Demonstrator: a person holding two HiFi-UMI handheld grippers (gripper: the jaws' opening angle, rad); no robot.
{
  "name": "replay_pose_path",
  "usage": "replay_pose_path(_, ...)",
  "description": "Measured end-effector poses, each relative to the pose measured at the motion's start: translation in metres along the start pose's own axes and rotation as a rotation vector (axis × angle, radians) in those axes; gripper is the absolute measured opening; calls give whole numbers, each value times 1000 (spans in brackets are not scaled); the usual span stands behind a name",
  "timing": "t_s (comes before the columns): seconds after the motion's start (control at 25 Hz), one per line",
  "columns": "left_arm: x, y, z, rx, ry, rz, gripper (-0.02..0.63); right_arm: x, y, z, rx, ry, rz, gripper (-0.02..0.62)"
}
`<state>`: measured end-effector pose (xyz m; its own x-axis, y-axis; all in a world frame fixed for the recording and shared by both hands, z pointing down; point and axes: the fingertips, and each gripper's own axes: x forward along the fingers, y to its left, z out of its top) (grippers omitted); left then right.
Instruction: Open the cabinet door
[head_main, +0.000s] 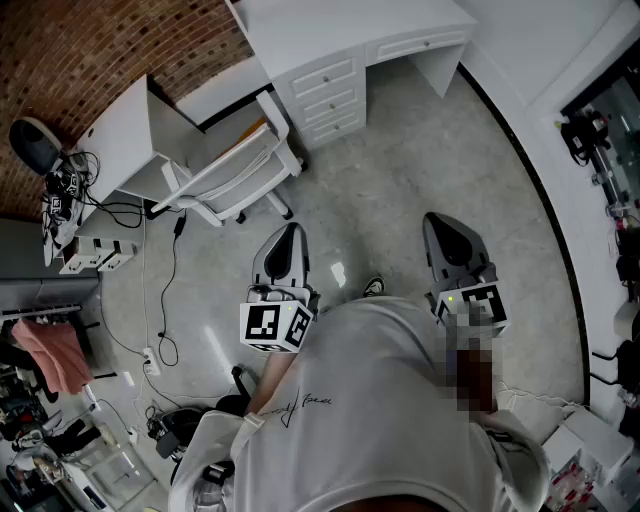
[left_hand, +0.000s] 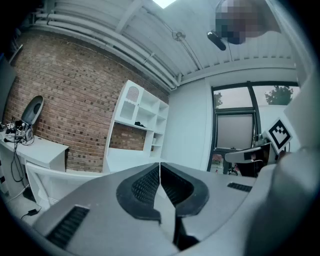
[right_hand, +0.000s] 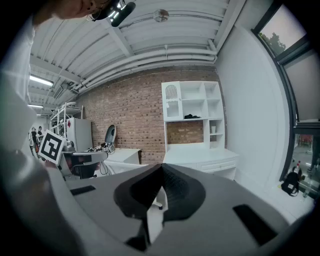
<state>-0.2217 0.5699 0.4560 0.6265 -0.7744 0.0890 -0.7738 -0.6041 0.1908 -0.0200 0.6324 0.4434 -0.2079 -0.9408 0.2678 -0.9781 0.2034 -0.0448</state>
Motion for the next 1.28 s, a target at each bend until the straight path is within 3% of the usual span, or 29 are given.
replay_pose_path(0.24, 14, -2, 5, 68, 13, 25, 17, 7, -17, 3, 7, -23, 2, 22)
replay_pose_path(0.4, 23, -10, 3, 64, 23, 32, 17, 6, -28, -3, -39, 14, 16, 23)
replay_pose_path(0.56, 31, -14, -2, 51, 54, 39, 17, 2, -31, -14, 23, 13, 59, 23)
replay_pose_path(0.76, 37, -21, 2, 48, 56, 37, 17, 11, -37, -22, -20, 60, 61, 25)
replay_pose_path(1.04, 58, -12, 14, 59, 42, 54, 17, 29, -48, -14, -17, 57, 69, 25)
replay_pose_path(1.28, 107, -6, 18, 38, 22, 5, 17, 61, -78, 6, -36, 54, 42, 25)
